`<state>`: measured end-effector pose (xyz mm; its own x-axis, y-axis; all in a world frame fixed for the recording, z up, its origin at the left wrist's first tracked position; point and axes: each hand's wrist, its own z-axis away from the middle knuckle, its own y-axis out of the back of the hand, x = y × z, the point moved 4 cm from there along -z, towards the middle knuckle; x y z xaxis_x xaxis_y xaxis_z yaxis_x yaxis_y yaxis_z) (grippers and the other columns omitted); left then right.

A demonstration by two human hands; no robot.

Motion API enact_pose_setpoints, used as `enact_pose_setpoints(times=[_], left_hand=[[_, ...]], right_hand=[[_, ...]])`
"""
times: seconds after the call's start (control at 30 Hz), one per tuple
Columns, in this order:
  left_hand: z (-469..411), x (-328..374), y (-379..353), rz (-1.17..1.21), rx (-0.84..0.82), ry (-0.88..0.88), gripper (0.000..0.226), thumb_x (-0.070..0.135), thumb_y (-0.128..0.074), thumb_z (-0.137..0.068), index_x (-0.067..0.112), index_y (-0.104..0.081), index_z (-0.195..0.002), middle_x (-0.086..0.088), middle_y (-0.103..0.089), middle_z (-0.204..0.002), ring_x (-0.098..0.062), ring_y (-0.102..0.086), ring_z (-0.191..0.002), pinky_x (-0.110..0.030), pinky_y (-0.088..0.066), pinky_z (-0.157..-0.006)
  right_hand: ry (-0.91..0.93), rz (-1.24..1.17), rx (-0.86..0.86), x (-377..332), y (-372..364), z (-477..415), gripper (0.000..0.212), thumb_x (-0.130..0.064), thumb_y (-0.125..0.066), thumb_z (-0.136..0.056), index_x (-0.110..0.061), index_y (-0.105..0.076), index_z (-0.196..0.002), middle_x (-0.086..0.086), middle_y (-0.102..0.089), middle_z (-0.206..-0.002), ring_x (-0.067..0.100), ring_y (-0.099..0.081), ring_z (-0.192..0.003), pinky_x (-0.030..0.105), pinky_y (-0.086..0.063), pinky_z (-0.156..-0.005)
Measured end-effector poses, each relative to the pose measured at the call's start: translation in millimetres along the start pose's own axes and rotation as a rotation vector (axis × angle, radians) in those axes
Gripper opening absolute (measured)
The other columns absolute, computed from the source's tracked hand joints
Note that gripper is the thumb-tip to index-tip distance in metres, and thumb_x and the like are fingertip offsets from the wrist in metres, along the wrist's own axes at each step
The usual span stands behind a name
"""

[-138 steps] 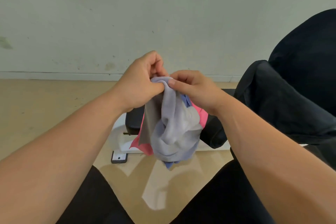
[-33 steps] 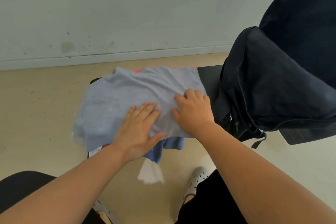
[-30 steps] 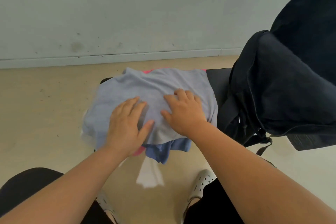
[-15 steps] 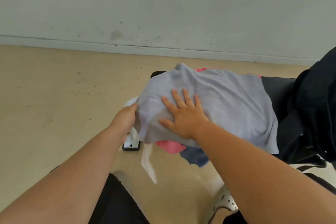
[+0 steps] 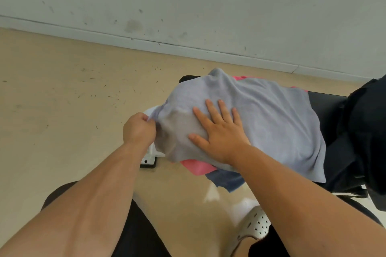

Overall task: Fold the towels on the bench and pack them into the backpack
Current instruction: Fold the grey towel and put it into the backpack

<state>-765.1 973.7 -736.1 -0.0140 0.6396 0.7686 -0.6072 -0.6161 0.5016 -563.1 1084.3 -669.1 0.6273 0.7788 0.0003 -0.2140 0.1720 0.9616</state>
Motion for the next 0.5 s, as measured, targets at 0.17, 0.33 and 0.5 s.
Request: enact_pose_setpoints(times=[0.17,0.33,0.5], left_hand=[[13,28,27,0.411,0.078,-0.107,0.027,0.018,-0.051,-0.093,0.019,-0.039,-0.069,0.002,-0.042,-0.067,-0.018,-0.035,-0.064,-0.031,-0.027,-0.058],[39,43,51,0.534,-0.097,-0.229,0.009,0.008,-0.061,-0.093,0.015,-0.059,-0.097,-0.003,-0.065,-0.078,-0.017,-0.059,-0.068,-0.031,-0.046,-0.061],[56,45,52,0.571,-0.167,-0.293,0.03,-0.012,-0.059,-0.086,0.016,-0.055,-0.097,-0.001,-0.068,-0.084,-0.015,-0.064,-0.074,-0.028,-0.054,-0.061]], right_hand=[[-0.047,-0.131,0.16,-15,35,-9,0.061,-0.068,-0.031,-0.095,-0.039,-0.035,-0.149,0.001,-0.025,-0.16,0.025,-0.016,-0.149,0.049,-0.008,-0.121],[0.233,-0.224,0.107,-78,76,-51,0.074,-0.013,-0.046,-0.096,-0.038,-0.015,-0.157,-0.007,-0.017,-0.165,0.018,-0.008,-0.153,0.041,-0.009,-0.122],[0.332,-0.087,0.049,-90,79,-71,0.06,-0.022,-0.056,-0.09,-0.037,-0.041,-0.145,-0.006,-0.059,-0.122,0.023,-0.044,-0.119,0.039,-0.033,-0.101]])
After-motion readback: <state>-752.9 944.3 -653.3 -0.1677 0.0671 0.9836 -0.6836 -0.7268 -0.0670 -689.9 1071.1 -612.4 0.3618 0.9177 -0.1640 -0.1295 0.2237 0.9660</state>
